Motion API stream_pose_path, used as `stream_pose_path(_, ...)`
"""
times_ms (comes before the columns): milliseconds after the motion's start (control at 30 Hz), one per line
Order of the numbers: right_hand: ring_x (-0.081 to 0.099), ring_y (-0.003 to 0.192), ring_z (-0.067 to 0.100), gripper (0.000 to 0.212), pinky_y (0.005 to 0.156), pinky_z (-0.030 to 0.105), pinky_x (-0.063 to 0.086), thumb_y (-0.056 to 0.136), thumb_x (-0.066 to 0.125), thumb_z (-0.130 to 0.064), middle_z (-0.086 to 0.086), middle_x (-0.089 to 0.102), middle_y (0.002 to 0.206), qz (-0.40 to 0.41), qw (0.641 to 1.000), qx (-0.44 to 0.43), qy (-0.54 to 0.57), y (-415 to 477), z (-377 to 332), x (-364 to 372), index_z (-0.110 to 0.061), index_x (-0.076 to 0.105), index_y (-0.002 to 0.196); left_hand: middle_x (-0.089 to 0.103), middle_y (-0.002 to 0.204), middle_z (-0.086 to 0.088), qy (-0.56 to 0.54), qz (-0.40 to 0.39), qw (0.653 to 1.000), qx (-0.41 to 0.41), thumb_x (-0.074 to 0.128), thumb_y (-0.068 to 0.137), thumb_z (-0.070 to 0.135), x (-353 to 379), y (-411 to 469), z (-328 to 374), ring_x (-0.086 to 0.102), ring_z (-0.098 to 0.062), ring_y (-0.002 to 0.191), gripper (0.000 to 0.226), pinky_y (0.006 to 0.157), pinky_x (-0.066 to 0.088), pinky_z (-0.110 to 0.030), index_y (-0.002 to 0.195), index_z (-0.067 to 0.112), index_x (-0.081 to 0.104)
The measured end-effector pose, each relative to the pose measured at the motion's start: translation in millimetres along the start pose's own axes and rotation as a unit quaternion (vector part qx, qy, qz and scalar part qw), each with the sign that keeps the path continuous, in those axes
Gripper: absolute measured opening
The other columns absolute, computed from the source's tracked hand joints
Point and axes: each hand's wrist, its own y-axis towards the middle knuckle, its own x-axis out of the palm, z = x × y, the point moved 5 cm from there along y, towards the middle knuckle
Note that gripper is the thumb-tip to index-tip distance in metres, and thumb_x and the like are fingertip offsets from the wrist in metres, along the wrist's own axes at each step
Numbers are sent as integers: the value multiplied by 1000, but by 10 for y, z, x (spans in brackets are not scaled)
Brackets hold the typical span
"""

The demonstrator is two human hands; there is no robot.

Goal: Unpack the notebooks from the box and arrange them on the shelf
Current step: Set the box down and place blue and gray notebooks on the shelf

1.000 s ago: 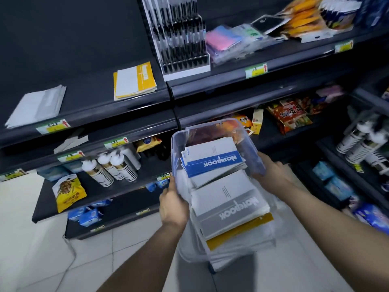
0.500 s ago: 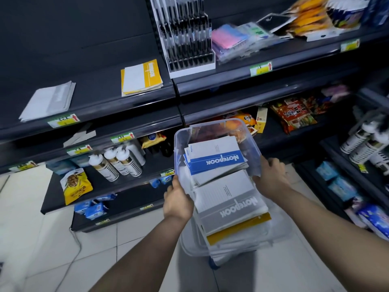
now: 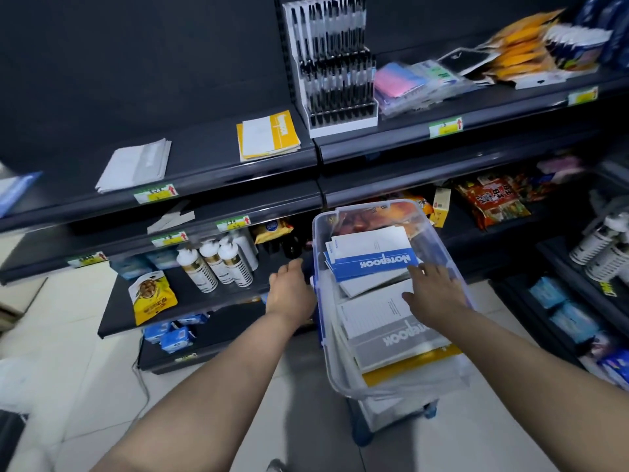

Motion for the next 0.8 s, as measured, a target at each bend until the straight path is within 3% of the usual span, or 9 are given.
stream_pose_path(133,27,137,27,57,106,42,32,95,48,-40,7,32,148,-5,1000,20,7,6,-270,-12,-18,29,145,48,142,-12,4,-6,999,46,50,90,8,-218,112,-170,41,-32,131,59,102,43,-43,147,12,33)
stream_pose_path(300,30,136,29,56,105,44,34,95,48,-35,8,35,147,6,999,41,14,52,-648,20,-17,30,145,55,137,-5,37,-66,990,119,49,96,13,-455,352,-478,52,-23,125,45,97,45,-32,141,16,44)
stream_pose_path(433,37,133,28,56,107,42,37,94,49,-35,8,40,144,8,997,72,-40,17,-857,122,-18,33,145,57,134,-5,77,-86,975,190,50,97,14,-666,613,-731,53,-23,122,42,96,46,-31,139,17,48)
stream_pose_path(600,36,135,25,53,106,41,38,94,48,-37,4,41,145,1,986,148,-78,-146,-1050,181,-22,36,143,59,131,-6,95,-104,959,247,50,96,17,-844,969,-903,55,-25,118,40,93,49,-35,136,19,50)
stream_pose_path(800,36,134,25,51,103,40,37,96,45,-37,4,40,145,-13,975,210,-69,-294,-1116,172,-21,34,144,58,133,-7,93,-140,941,295,51,96,17,-770,1169,-697,53,-26,122,43,101,46,-41,138,20,47)
